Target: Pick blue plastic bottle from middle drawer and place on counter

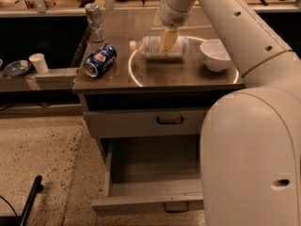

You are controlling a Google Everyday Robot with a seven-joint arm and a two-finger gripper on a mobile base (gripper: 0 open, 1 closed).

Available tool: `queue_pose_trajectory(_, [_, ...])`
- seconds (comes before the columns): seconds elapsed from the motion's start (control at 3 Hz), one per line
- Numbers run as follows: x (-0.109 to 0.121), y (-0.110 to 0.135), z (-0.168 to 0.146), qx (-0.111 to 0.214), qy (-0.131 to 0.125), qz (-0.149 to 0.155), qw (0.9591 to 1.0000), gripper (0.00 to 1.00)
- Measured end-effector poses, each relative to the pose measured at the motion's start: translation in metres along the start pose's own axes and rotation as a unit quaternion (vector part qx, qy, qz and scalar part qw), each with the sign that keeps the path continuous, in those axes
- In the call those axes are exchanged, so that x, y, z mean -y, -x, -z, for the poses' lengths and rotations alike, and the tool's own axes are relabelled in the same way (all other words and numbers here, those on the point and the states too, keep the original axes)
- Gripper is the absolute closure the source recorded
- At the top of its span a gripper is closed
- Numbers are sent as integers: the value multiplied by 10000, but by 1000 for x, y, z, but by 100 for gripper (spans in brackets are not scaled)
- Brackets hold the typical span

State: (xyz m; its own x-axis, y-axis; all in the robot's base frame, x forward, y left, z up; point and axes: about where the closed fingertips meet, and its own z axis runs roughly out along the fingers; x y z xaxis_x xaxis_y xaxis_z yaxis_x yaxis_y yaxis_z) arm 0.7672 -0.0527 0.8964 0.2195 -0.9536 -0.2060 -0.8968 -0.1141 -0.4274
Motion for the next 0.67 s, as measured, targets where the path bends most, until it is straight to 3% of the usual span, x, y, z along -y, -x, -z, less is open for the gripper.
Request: queue_pose_trajectory(0.67, [0,0,0,0,0,0,10000,0])
